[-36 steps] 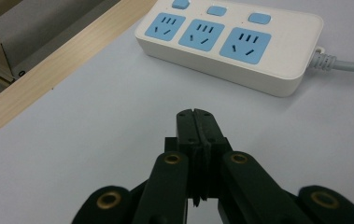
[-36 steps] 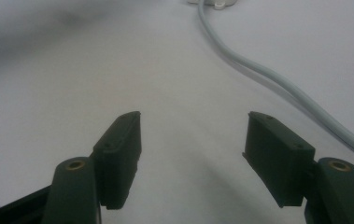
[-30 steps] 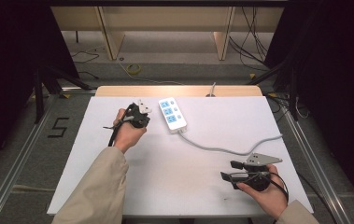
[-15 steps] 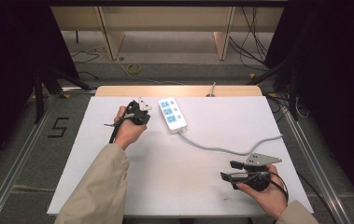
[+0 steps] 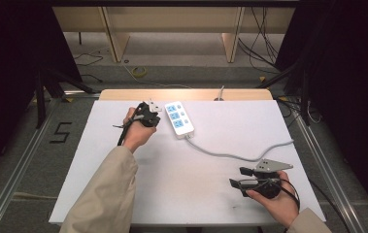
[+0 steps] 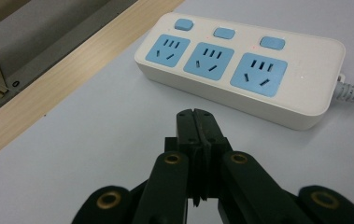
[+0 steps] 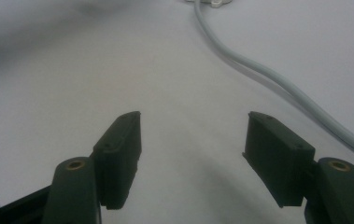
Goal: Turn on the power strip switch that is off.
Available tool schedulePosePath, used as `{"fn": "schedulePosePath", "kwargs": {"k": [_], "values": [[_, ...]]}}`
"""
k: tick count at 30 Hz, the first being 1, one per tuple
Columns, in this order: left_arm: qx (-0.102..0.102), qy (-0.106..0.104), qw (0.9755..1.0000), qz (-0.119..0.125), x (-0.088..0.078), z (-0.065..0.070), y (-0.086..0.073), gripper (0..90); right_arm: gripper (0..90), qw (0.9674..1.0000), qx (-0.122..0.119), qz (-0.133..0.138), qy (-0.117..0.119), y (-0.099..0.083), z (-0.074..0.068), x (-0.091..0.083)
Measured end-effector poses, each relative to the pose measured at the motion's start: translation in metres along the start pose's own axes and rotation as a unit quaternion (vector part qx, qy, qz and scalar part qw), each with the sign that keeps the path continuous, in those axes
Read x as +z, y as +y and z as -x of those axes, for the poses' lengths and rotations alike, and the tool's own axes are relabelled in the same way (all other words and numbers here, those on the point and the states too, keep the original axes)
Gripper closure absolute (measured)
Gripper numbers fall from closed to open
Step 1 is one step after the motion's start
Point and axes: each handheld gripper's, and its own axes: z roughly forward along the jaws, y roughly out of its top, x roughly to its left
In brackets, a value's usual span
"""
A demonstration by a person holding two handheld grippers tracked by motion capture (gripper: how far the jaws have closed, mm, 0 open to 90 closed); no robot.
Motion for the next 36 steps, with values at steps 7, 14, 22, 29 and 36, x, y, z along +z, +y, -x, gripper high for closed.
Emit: {"fn": "schedulePosePath", "kwargs": {"k": [7,14,22,29,36], "values": [[0.004,-0.003,1.0,0.003,0.004,-0.001,0.007,89.9,37.2,1.0,0.001,-0.002,0.0,0.0,0.0,0.001],[0.008,-0.006,0.9999,0.004,0.008,-0.003,0.013,89.8,37.2,1.0,0.002,-0.001,0.001,-0.001,0.001,0.001],[0.014,-0.005,0.9999,0.005,0.014,-0.005,0.021,89.8,37.2,1.0,0.005,-0.001,0.0,-0.001,0.001,0.001],[0.016,-0.007,0.9998,0.005,0.02,-0.005,0.028,89.9,37.2,1.0,0.005,-0.004,0.001,-0.001,0.002,0.001],[0.017,-0.008,0.9998,0.005,0.025,-0.006,0.035,89.9,37.2,1.0,0.003,-0.002,0.002,-0.002,0.002,0.001]]}}
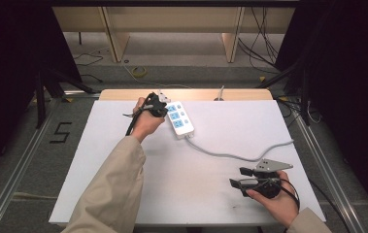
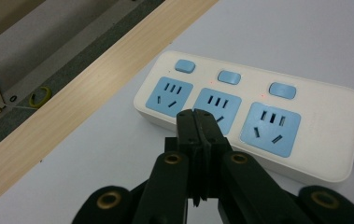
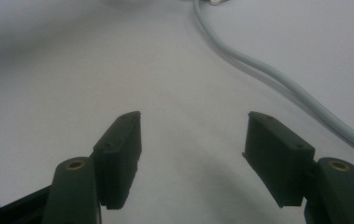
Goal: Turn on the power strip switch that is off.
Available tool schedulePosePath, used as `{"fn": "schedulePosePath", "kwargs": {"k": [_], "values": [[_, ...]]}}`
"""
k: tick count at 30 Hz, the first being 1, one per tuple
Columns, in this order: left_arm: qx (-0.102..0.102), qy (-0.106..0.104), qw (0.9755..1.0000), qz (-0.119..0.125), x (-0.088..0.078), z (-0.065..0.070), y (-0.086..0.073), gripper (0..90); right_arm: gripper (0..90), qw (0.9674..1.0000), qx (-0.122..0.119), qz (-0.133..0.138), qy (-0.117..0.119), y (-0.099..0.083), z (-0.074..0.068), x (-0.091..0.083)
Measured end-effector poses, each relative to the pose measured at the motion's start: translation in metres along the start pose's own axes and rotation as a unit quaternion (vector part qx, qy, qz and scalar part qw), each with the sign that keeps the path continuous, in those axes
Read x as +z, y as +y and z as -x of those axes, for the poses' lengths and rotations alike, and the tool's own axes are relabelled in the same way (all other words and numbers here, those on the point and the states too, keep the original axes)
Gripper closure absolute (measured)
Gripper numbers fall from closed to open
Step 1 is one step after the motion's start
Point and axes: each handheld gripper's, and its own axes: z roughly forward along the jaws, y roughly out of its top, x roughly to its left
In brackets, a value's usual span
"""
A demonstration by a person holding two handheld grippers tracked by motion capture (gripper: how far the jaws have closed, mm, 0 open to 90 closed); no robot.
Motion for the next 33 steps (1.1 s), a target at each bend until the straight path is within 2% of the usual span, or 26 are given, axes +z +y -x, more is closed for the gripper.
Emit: {"fn": "schedulePosePath", "kwargs": {"k": [8,14,19,25,33], "values": [[0.006,-0.002,1.0,-0.003,0.007,-0.001,0.008,89.9,37.2,1.0,0.001,0.002,0.002,0.0,0.0,0.0],[-0.001,-0.002,1.0,-0.005,0.014,-0.002,0.009,89.9,37.2,1.0,0.004,0.0,0.002,0.0,0.0,0.0],[0.001,-0.002,0.9999,-0.01,0.016,-0.003,0.012,89.9,37.2,1.0,0.003,0.001,0.003,0.0,0.001,0.001],[0.003,-0.003,1.0,-0.004,0.018,-0.004,0.021,89.9,37.2,1.0,0.003,0.001,0.003,0.0,0.001,0.001],[0.002,-0.002,1.0,-0.009,0.024,-0.006,0.023,89.9,37.2,1.0,0.003,0.002,0.003,0.0,0.001,0.001]]}}
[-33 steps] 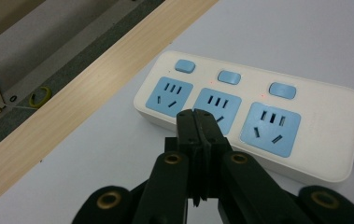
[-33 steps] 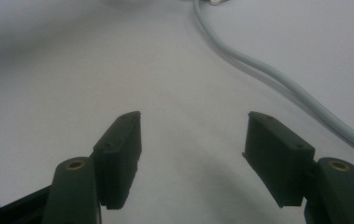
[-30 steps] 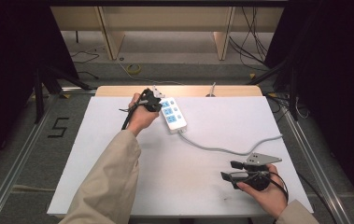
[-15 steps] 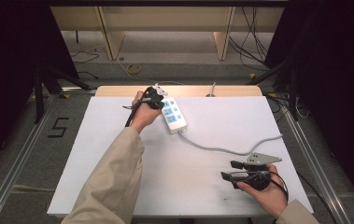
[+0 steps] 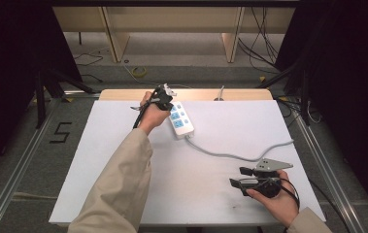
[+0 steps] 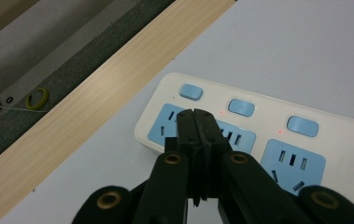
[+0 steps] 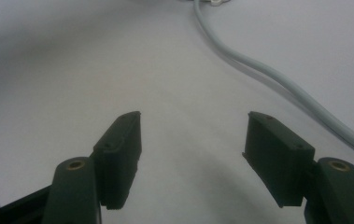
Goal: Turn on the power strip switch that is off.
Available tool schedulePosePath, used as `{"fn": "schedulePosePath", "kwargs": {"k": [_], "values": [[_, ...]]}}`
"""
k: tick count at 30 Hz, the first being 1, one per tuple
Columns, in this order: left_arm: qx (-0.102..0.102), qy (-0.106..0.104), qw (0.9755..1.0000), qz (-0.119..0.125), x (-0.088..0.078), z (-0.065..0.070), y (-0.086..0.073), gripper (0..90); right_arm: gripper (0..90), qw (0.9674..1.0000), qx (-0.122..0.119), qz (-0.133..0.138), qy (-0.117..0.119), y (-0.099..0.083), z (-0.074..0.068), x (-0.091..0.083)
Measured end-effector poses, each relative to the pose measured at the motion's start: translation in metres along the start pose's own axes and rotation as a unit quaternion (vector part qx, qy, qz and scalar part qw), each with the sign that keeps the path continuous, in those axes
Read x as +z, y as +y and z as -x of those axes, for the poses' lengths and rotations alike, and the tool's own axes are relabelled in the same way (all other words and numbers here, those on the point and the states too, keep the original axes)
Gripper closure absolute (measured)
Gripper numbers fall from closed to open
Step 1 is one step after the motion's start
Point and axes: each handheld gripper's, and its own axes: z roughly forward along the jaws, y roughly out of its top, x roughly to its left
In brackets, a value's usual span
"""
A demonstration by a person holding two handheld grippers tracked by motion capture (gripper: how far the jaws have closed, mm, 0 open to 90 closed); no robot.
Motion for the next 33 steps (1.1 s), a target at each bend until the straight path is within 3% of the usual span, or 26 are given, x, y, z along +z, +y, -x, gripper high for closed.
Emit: {"fn": "schedulePosePath", "kwargs": {"k": [19,33], "values": [[0.002,-0.009,0.9999,0.007,0.018,0.004,0.02,89.9,37.2,1.0,-0.001,0.003,0.002,0.0,0.002,-0.001],[0.001,-0.006,1.0,-0.005,0.03,0.0,0.015,89.9,37.2,1.0,0.0,0.005,0.002,0.001,0.002,-0.001]]}}
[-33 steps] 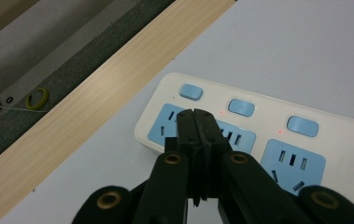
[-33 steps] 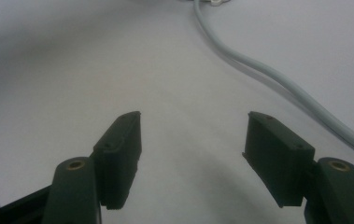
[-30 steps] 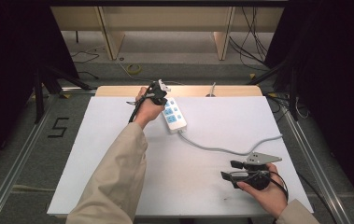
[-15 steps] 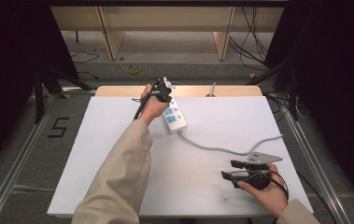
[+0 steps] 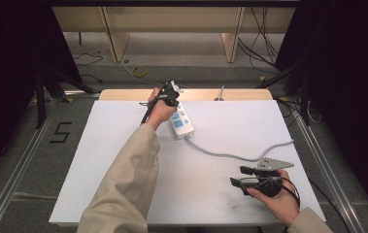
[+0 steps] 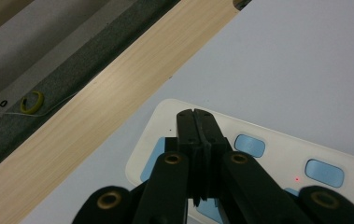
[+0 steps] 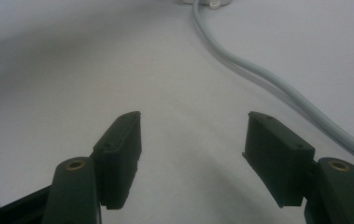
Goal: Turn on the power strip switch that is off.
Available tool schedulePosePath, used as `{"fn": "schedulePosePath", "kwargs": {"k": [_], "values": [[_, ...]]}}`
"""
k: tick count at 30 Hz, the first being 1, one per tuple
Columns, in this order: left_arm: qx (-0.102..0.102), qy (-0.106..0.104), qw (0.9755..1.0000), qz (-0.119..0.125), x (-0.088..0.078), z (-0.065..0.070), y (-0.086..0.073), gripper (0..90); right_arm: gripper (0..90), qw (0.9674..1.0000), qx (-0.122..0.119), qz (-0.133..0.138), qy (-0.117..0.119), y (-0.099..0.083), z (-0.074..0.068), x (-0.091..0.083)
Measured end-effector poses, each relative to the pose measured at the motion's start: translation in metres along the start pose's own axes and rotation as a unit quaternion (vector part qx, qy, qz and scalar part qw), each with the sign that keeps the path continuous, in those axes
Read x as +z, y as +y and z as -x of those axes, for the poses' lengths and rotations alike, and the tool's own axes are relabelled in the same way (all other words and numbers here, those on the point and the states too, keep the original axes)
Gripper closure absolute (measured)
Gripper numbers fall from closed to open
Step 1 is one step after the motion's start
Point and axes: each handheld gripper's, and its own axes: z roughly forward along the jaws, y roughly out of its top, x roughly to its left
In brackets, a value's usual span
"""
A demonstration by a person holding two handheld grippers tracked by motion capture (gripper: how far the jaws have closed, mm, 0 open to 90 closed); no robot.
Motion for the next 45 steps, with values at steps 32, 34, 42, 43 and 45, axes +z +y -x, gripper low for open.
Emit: {"fn": "schedulePosePath", "kwargs": {"k": [32,34,42,43,45], "values": [[-0.003,-0.003,1.0,-0.003,0.019,0.003,0.009,89.9,37.1,1.0,-0.003,-0.003,0.002,0.0,0.001,0.001],[-0.003,-0.003,1.0,-0.003,0.02,0.003,0.009,89.9,37.1,1.0,-0.003,-0.004,0.002,0.001,0.001,0.001],[-0.002,-0.001,1.0,-0.005,0.023,0.002,0.008,89.9,37.1,1.0,-0.003,-0.004,0.002,0.001,0.001,0.001],[-0.002,-0.001,1.0,-0.006,0.024,0.002,0.008,89.9,37.1,1.0,-0.004,-0.004,0.002,0.001,0.001,0.001],[-0.005,-0.002,1.0,-0.007,0.024,0.001,0.007,89.9,37.1,1.0,-0.004,-0.004,0.002,0.001,0.001,0.001]]}}
